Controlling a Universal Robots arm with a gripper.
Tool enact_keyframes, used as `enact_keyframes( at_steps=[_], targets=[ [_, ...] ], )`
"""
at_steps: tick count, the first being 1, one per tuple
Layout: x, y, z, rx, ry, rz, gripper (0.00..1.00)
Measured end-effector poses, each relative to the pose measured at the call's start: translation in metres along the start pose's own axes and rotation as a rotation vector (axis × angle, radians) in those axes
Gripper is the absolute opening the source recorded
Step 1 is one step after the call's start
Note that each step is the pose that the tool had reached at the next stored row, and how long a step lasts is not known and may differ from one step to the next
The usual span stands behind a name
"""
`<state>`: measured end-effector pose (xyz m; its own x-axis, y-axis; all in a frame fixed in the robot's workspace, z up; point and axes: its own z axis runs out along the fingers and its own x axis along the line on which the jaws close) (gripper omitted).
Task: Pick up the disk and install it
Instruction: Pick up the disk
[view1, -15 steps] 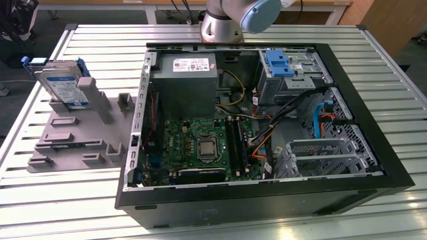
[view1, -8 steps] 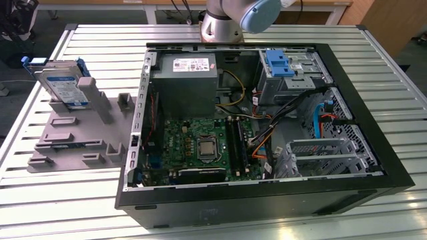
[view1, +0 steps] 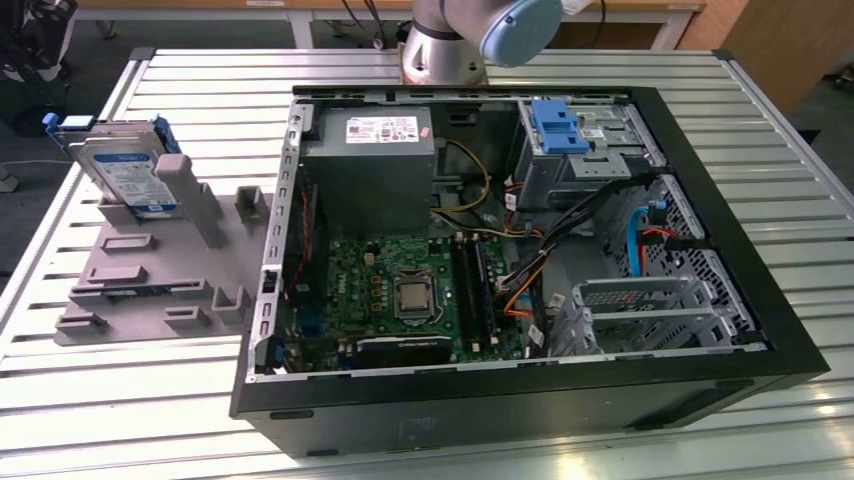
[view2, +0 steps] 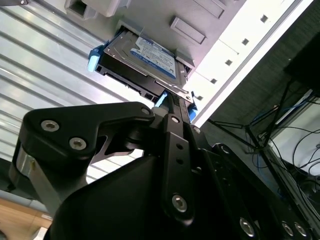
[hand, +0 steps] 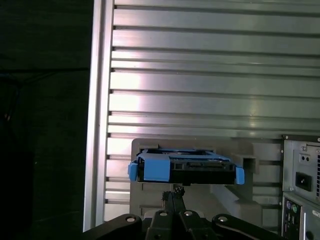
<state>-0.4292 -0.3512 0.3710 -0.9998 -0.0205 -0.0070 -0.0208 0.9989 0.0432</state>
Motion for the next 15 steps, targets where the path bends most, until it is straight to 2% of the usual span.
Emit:
enact_keyframes(
  at_steps=[15],
  targets=[
    [0.0000,0.0000,0.0000,-0.0001,0.0010,-0.023,0.11]
  ],
)
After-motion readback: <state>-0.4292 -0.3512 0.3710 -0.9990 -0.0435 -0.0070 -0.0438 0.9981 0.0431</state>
